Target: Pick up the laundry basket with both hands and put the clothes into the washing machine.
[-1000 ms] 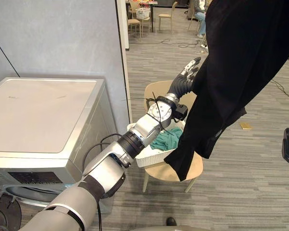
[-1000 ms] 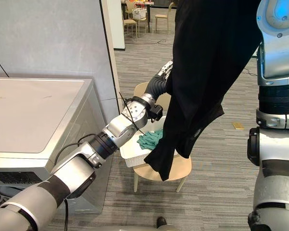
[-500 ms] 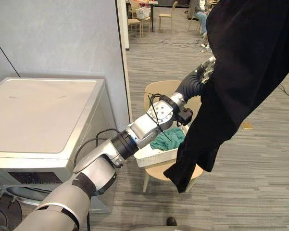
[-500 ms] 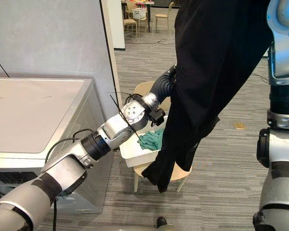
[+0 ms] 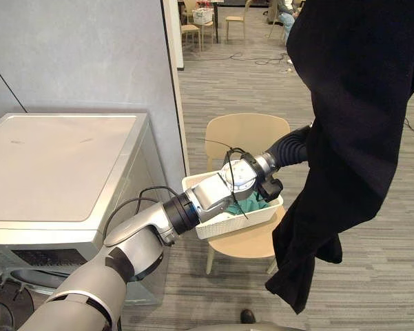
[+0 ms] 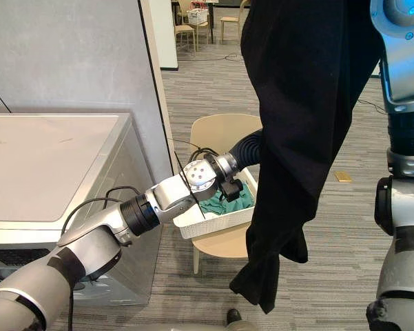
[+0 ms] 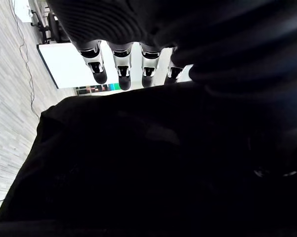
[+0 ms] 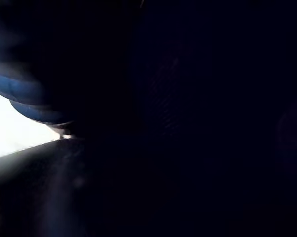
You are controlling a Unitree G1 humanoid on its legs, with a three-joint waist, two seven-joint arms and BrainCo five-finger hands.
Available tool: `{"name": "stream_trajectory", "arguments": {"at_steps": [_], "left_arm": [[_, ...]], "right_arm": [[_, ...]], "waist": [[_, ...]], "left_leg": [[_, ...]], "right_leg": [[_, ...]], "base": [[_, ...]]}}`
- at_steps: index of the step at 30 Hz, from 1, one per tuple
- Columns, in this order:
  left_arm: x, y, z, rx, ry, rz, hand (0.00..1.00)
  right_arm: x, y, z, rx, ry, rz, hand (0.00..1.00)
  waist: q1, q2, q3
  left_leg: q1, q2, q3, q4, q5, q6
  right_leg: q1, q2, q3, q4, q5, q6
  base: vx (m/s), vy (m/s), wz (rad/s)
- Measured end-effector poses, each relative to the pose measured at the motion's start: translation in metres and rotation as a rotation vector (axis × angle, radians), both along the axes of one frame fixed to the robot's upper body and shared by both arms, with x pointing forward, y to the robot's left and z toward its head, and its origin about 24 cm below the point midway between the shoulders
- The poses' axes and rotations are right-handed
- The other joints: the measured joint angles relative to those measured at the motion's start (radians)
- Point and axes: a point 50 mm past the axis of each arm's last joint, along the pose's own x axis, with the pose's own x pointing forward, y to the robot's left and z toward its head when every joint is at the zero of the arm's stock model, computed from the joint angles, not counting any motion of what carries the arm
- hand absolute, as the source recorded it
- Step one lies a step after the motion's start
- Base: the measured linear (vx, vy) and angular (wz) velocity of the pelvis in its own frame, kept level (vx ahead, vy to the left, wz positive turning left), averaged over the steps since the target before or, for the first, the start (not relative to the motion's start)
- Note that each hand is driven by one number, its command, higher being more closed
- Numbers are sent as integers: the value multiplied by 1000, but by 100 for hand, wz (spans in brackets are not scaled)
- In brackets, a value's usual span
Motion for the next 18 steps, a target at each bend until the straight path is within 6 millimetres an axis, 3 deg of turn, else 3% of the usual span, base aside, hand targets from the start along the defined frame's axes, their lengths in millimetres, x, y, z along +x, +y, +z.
{"name": "stream_trajectory", "arguments": {"at_steps": [5, 9, 18], "left_arm": [[3, -16, 10, 17, -14, -3, 0], [7, -29, 30, 1, -38, 14, 0], [18, -19, 74, -95, -100, 83, 0]], "right_arm": [[0, 9, -2, -37, 3, 14, 100], [-4, 12, -2, -49, -14, 28, 100], [-7, 9, 1, -47, -26, 18, 100]], "waist": [[-5, 2, 4], [-19, 4, 14], [-31, 13, 32]], "left_leg": [[7, -3, 25, 2, -10, 3], [13, -5, 49, 2, -12, 4], [25, -6, 65, 2, -17, 4]], "right_leg": [[-7, 2, 27, 1, 0, 1], [-13, 3, 46, 2, -1, 3], [-13, 6, 63, 3, -1, 4]], "base": [[-2, 7, -16], [1, 6, -13], [-1, 0, -7]]}}
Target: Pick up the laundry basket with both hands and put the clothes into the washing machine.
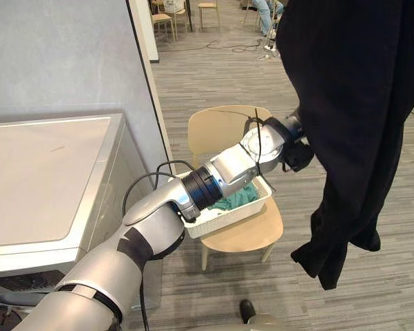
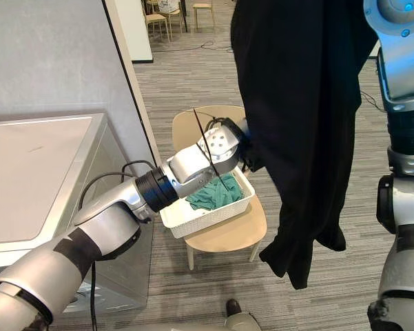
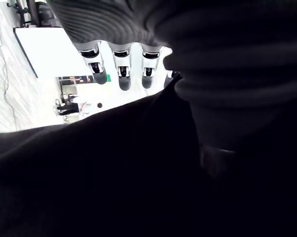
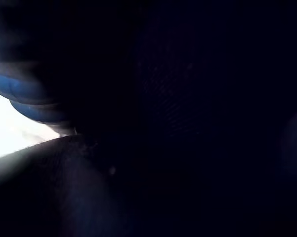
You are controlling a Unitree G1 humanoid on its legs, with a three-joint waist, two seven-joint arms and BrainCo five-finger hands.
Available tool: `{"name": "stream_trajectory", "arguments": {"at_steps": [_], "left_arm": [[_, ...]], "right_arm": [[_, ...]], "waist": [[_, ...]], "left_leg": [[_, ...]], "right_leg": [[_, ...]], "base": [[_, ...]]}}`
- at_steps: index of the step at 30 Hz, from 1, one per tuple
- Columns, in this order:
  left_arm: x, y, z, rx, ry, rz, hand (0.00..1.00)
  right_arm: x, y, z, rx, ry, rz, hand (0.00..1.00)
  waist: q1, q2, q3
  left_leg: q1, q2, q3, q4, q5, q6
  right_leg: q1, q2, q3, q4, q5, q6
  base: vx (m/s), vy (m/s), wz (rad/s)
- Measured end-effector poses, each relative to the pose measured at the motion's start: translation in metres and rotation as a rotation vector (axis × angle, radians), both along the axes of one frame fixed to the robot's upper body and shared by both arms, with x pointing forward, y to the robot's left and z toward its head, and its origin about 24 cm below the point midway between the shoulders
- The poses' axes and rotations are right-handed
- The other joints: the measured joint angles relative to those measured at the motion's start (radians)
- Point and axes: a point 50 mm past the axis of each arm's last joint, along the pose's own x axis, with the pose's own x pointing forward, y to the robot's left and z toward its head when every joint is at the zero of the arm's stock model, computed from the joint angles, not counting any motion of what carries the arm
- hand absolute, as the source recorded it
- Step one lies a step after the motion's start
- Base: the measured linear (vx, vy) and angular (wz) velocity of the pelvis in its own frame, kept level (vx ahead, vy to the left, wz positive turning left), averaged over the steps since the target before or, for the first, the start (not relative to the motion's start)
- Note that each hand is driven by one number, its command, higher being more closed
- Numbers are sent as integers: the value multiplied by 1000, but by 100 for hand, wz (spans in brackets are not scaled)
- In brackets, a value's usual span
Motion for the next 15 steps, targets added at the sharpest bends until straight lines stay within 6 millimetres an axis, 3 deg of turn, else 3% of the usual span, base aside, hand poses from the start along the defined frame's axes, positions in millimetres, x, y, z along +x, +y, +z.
{"name": "stream_trajectory", "arguments": {"at_steps": [2, 3, 15], "left_arm": [[3, 6, 11, -18, -33, 21, 0], [4, 8, 13, -32, -33, 26, 100], [14, 23, 20, -33, -76, 105, 100]], "right_arm": [[0, -1, 1, 3, -2, -1, 100], [-1, -1, 1, 5, -3, -1, 100], [-12, -8, 14, 7, -48, -41, 100]], "waist": [[0, 0, 0], [0, 0, 0], [0, 2, 1]], "left_leg": [[2, -1, 6, 0, 0, 0], [2, -1, 7, 0, 0, 0], [-1, -2, -13, 0, -1, 1]], "right_leg": [[0, 0, 3, 0, 0, 0], [0, 0, 4, 0, 0, 0], [5, -4, -10, 1, 0, 1]], "base": [[-8, -1, -2], [0, 0, 0], [-7, -4, 2]]}}
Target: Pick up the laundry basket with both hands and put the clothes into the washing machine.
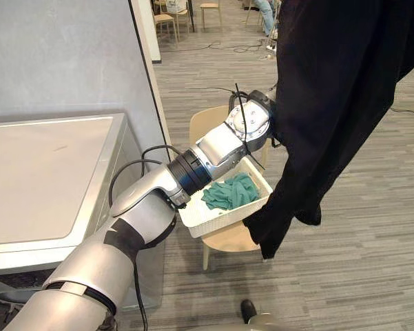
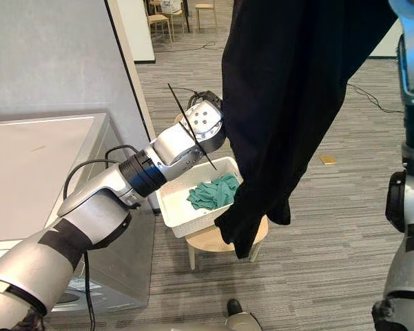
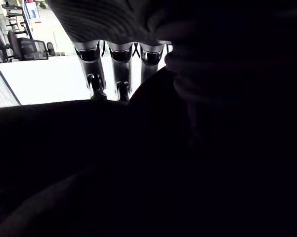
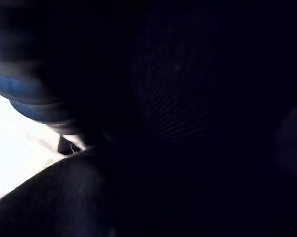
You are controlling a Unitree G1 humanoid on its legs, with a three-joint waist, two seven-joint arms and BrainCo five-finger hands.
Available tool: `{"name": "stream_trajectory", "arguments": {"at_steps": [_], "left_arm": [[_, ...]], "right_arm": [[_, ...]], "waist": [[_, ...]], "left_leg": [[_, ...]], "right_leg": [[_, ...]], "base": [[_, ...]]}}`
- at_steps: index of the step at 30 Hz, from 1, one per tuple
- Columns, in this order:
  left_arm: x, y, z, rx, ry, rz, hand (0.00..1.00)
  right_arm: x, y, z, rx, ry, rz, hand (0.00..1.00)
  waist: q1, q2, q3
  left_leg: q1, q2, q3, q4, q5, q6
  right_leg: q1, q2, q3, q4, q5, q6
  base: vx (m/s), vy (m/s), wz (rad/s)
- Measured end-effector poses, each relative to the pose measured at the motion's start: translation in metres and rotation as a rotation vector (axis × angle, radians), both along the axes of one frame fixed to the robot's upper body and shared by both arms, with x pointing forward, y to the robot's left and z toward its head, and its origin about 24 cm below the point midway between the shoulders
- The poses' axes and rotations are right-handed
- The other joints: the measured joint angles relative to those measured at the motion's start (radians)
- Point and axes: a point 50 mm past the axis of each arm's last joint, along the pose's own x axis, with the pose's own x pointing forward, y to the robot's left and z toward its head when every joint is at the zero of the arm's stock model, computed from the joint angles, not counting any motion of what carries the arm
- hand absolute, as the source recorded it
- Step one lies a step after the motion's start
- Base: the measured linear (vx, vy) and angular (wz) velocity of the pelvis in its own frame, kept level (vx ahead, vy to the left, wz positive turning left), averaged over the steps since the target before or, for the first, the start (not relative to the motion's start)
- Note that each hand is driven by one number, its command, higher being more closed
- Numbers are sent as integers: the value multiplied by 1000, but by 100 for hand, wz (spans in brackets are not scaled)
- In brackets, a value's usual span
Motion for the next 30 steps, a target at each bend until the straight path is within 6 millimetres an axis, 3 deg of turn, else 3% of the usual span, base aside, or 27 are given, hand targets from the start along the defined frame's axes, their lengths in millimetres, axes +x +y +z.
{"name": "stream_trajectory", "arguments": {"at_steps": [9, 14, 15, 23, 24, 30], "left_arm": [[2, 5, 6, -25, -10, 27, 100], [6, 6, 4, -21, 0, 43, 100], [8, 8, 2, -19, 7, 53, 100], [22, 30, -8, -71, 69, 124, 100], [27, 40, -16, -89, 102, 156, 100], [37, 63, -43, -75, 158, 253, 100]], "right_arm": [[-1, -2, 1, 7, -5, -4, 100], [-5, -17, 1, 35, -11, -42, 100], [-5, -21, 1, 44, -11, -52, 0], [-2, -82, -22, 192, 54, -196, 0], [-1, -103, -32, 246, 88, -252, 0], [-10, -148, -59, 380, 136, -357, 0]], "waist": [[0, 1, 1], [0, 1, 1], [0, 1, 1], [-1, -2, 3], [-2, -2, 3], [-13, -3, 4]], "left_leg": [[-1, -1, -2, 0, 0, 0], [-1, -1, -4, 0, 0, 0], [-1, -1, -4, 0, 0, 0], [-2, -1, -5, 0, -1, 2], [-5, -1, -6, 0, -3, 5], [-8, -2, -8, 2, -8, 6]], "right_leg": [[0, -2, -1, 0, 0, 0], [2, -2, -2, 0, 0, 0], [2, -2, -3, 0, 0, 0], [5, -2, -3, 0, -2, 2], [6, -2, -4, -1, -3, 3], [6, -4, -5, -3, -5, 5]], "base": [[-1, 0, 0], [0, 0, 0], [0, 0, 0], [0, 0, 0], [0, 0, 0], [0, 0, 0]]}}
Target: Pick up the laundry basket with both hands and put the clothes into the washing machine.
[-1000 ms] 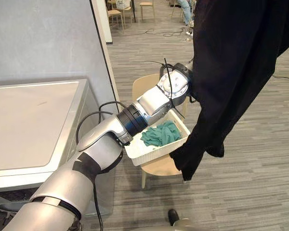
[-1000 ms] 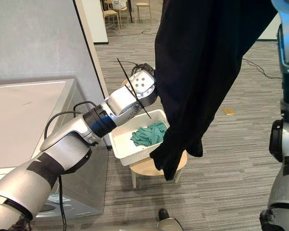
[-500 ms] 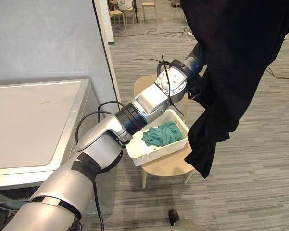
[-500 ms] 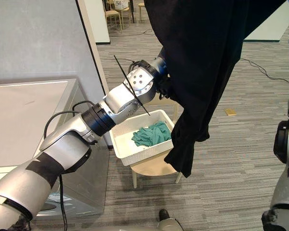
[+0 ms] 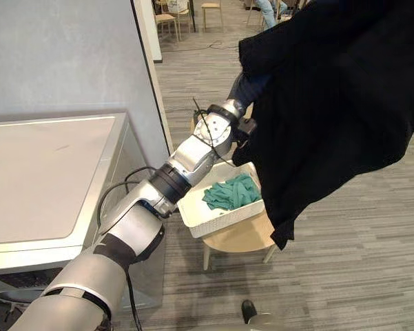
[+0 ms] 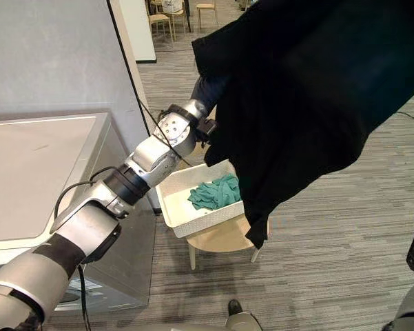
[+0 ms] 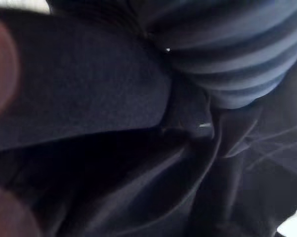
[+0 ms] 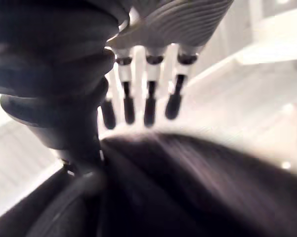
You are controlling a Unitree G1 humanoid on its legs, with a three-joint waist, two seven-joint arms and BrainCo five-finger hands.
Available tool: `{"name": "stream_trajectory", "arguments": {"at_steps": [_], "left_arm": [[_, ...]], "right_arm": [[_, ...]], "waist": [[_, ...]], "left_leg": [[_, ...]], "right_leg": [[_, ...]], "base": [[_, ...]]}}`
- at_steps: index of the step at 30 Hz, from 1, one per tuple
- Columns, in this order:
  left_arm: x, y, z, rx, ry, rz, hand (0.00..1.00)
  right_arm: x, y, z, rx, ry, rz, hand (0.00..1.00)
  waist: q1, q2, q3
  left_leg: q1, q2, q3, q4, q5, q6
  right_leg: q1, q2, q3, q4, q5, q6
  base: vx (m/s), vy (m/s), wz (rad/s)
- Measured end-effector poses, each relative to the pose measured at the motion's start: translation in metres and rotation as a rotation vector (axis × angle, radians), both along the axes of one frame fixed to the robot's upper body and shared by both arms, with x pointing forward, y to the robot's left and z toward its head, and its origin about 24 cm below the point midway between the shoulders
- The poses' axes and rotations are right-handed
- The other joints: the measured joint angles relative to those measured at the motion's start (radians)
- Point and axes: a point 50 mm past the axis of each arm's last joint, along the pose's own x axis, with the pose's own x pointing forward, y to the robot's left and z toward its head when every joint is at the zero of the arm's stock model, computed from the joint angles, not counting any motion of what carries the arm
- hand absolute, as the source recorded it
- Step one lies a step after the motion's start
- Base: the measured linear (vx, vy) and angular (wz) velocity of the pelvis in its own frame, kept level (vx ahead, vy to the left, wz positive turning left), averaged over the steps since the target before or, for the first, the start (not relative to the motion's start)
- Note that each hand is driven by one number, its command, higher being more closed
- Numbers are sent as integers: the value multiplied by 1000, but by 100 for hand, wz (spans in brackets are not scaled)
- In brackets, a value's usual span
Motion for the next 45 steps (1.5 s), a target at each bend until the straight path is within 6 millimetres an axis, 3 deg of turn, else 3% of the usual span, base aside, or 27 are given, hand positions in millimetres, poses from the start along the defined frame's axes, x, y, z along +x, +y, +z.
{"name": "stream_trajectory", "arguments": {"at_steps": [10, 14, 17, 21, 25, 27, 32, 34, 36, 38, 41, 44, 45], "left_arm": [[-5, 16, -21, 13, 29, 31, 100], [-5, 21, -38, 20, 79, 44, 100], [-10, 25, -42, -14, 90, 51, 100], [-12, 41, -26, -76, 41, 75, 100], [-20, 80, 9, -196, -88, 131, 100], [-29, 112, 25, -276, -173, 194, 100], [-54, 169, 28, -436, -272, 351, 100], [-71, 195, 18, -488, -298, 435, 100], [-82, 209, 5, -512, -291, 492, 100], [-100, 225, -24, -571, -235, 584, 100], [-123, 234, -66, -634, -120, 689, 100], [-147, 234, -105, -657, 20, 759, 100], [-151, 232, -109, -666, 38, 764, 100]], "right_arm": [[-19, -43, -47, 131, 39, -119, 0], [-29, -53, -78, 193, 60, -146, 0], [-37, -57, -119, 268, 109, -157, 0], [-43, -53, -150, 319, 148, -149, 0], [-50, -46, -181, 387, 186, -134, 0], [-54, -41, -201, 435, 219, -124, 0], [-64, -22, -237, 506, 300, -77, 0], [-66, -8, -257, 541, 361, -33, 0], [-70, -1, -275, 584, 410, -13, 0], [-85, 7, -307, 690, 500, -14, 0], [-103, 19, -345, 847, 596, -8, 0], [-108, 33, -378, 986, 680, 47, 0], [-109, 36, -382, 1000, 699, 58, 0]], "waist": [[-38, -11, 6], [-42, -16, 10], [-41, -22, 13], [-39, -22, 13], [-39, -19, 12], [-36, -17, 12], [-12, 2, 1], [-8, 15, -8], [-5, 24, -13], [5, 35, -18], [15, 39, -16], [19, 42, -12], [19, 44, -11]], "left_leg": [[9, -7, -2, -2, -8, 4], [11, -8, -2, -1, -8, 5], [24, -8, -1, -1, -14, 8], [23, -17, 2, 3, -16, 9], [23, -18, 3, 28, -22, 12], [23, -18, 3, 32, -22, 12], [23, -19, 2, 32, -23, 11], [22, -20, -2, 33, -22, 11], [22, -20, -9, 34, -22, 11], [25, -20, -23, 35, -22, 12], [26, -22, -40, 39, -21, 12], [29, -25, -50, 45, -22, 12], [29, -25, -52, 45, -22, 12]], "right_leg": [[0, -8, 0, 4, -14, 10], [0, -9, 2, 8, -19, 10], [-1, -9, 2, 39, -40, 13], [-3, -14, 3, 57, -46, 17], [-7, -16, 7, 71, -47, 16], [-7, -16, 7, 77, -48, 15], [-7, -17, 6, 87, -49, 14], [-6, -18, 3, 90, -49, 13], [-4, -18, 0, 90, -49, 13], [6, -22, -12, 89, -51, 11], [20, -27, -26, 88, -52, 9], [34, -33, -35, 83, -53, 9], [37, -34, -37, 80, -54, 8]], "base": [[0, 0, 0], [0, 0, 0], [-13, -5, 0], [-36, 1, -2], [-19, -9, -3], [-40, -15, 1], [-53, -14, 0], [-34, -10, 5], [-20, -14, 7], [-8, -12, 14], [-15, -10, 16], [-34, -6, 11], [-29, -2, 7]]}}
